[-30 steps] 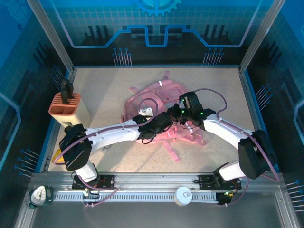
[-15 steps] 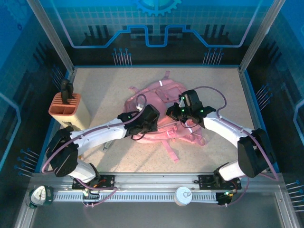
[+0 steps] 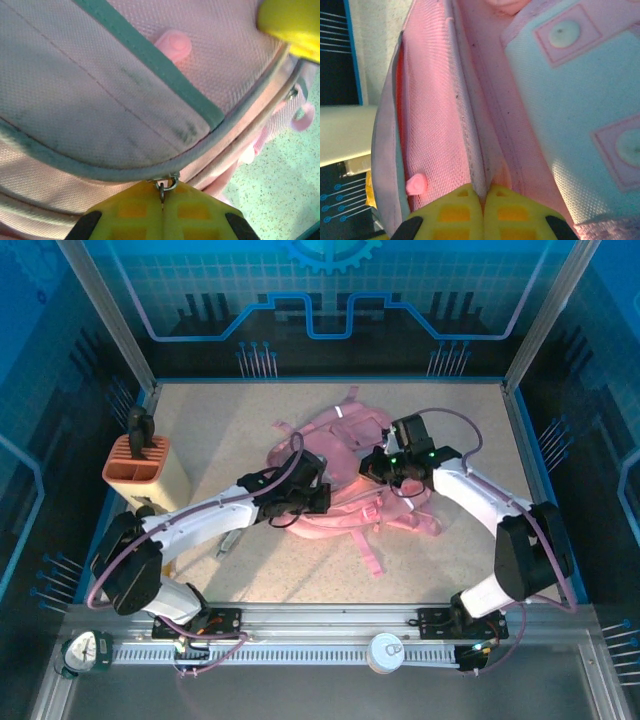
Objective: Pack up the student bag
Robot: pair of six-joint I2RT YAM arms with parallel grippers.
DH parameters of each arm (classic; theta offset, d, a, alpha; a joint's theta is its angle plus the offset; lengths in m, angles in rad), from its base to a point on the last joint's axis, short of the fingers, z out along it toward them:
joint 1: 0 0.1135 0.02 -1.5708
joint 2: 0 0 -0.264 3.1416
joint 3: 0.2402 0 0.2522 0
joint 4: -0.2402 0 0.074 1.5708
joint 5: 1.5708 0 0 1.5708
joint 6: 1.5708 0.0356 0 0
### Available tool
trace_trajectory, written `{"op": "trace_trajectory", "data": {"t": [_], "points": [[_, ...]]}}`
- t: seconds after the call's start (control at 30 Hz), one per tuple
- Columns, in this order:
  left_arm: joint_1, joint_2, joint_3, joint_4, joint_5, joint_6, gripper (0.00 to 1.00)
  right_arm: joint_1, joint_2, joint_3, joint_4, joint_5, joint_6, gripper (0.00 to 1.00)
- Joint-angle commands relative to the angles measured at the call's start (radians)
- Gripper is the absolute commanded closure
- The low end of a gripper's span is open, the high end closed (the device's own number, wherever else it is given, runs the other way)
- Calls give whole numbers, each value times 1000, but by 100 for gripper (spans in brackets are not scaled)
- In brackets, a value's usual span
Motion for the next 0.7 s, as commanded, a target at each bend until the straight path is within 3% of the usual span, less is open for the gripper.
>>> {"op": "trace_trajectory", "data": {"t": [0.0, 0.23, 0.33, 0.43, 0.57, 0.67], "points": [[-35, 53, 47, 30, 61, -18, 100, -56, 50, 124, -58, 25, -118, 96], [-114, 181, 178, 51, 55, -52, 100, -100, 72, 212, -111, 10, -168, 79], [-122, 219, 218, 59, 42, -61, 100, -121, 26, 192, -159, 2, -186, 66], [-124, 250, 256, 45, 48, -52, 100, -156, -47, 114, -185, -31, -181, 56], [-140, 271, 285, 20, 57, -29, 100, -188, -152, -32, -127, -210, -67, 49], [-148, 284, 291, 8, 70, -25, 100, -164, -216, -136, -74, -194, 28, 43]]}}
